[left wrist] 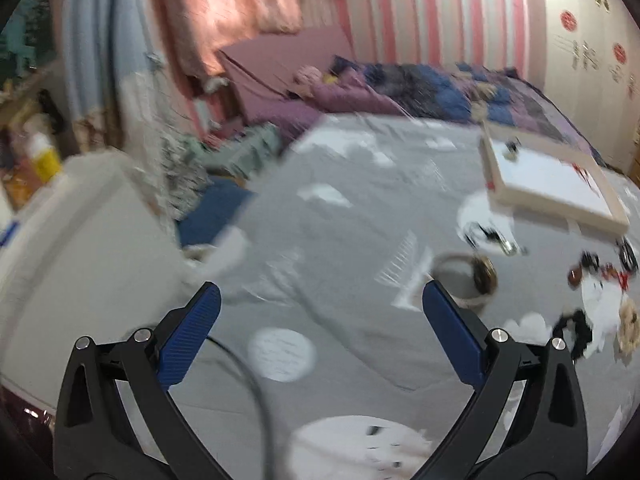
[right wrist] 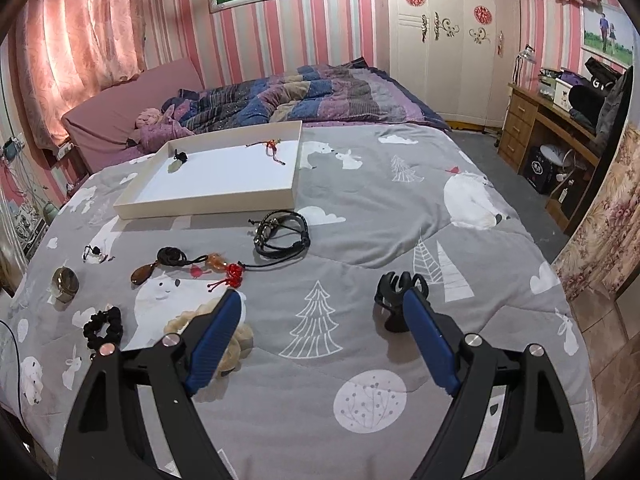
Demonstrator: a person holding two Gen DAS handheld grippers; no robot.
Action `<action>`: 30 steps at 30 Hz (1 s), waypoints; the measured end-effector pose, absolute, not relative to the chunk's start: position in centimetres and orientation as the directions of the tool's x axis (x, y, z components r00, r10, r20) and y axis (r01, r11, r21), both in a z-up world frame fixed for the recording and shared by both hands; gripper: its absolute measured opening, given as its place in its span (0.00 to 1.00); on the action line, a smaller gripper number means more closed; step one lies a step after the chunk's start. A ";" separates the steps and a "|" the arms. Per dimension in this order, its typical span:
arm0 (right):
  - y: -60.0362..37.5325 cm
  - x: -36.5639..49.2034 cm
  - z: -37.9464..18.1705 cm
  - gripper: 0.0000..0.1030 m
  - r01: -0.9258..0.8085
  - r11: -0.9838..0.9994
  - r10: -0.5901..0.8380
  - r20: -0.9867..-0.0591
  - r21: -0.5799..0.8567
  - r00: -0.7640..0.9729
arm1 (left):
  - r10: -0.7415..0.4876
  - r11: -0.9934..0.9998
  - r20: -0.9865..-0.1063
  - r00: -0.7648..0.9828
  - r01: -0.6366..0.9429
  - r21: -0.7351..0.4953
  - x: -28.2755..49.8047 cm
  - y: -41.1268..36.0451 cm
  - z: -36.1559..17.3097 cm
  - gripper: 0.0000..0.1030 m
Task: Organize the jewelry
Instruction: 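Withdraw both tools from the tray back toward the remaining jewelry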
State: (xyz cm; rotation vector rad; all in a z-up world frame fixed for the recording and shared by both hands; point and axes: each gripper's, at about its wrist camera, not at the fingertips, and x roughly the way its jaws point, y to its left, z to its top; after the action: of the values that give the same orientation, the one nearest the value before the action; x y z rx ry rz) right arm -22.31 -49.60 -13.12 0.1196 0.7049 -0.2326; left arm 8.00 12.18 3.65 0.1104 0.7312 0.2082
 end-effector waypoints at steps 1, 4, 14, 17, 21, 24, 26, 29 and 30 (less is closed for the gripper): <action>-49.5 -22.3 -12.9 0.81 0.248 0.968 -0.170 -0.646 0.031 0.744 | 0.238 0.971 -0.638 0.732 -0.170 0.167 7.5 12.9 4.9 0.97; -49.3 -22.5 -12.3 0.81 0.234 0.972 -0.165 -0.627 0.029 0.761 | 0.277 0.961 -0.589 0.759 -0.230 0.156 5.1 15.0 9.2 0.97; -48.1 -25.2 -9.7 0.81 0.182 0.982 -0.123 -0.556 0.052 0.822 | 0.173 0.985 -0.581 0.795 -0.150 0.088 -4.1 16.4 18.8 0.97; -47.7 -25.9 -8.9 0.81 0.178 0.983 -0.124 -0.539 0.048 0.833 | 0.079 0.997 -0.610 0.788 -0.057 0.056 -5.5 14.7 19.2 0.97; -47.5 -26.2 -8.3 0.81 0.185 0.982 -0.141 -0.528 0.032 0.838 | 0.058 0.996 -0.592 0.804 -0.010 0.084 -5.8 12.4 19.7 0.97; -47.9 -26.3 -8.3 0.81 0.198 0.980 -0.149 -0.528 0.037 0.836 | 0.021 0.997 -0.594 0.804 0.023 0.067 -5.2 11.5 19.8 0.97; -48.3 -26.3 -8.6 0.81 0.214 0.976 -0.161 -0.535 0.037 0.829 | 0.014 0.998 -0.601 0.799 0.024 0.055 -4.7 11.5 19.6 0.97; -49.0 -26.2 -8.7 0.81 0.233 0.972 -0.178 -0.544 0.034 0.820 | 0.042 0.997 -0.647 0.761 0.013 0.081 -4.3 12.3 19.3 0.97; -49.2 -26.2 -8.7 0.81 0.241 0.970 -0.187 -0.544 0.030 0.818 | 0.055 0.996 -0.659 0.750 0.004 0.088 -4.3 12.9 19.6 0.97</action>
State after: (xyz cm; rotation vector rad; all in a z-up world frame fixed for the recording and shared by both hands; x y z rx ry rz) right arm -26.16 -49.16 -8.67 0.0989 0.5693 -0.2283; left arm -4.29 12.87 19.56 0.0854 0.7225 0.0278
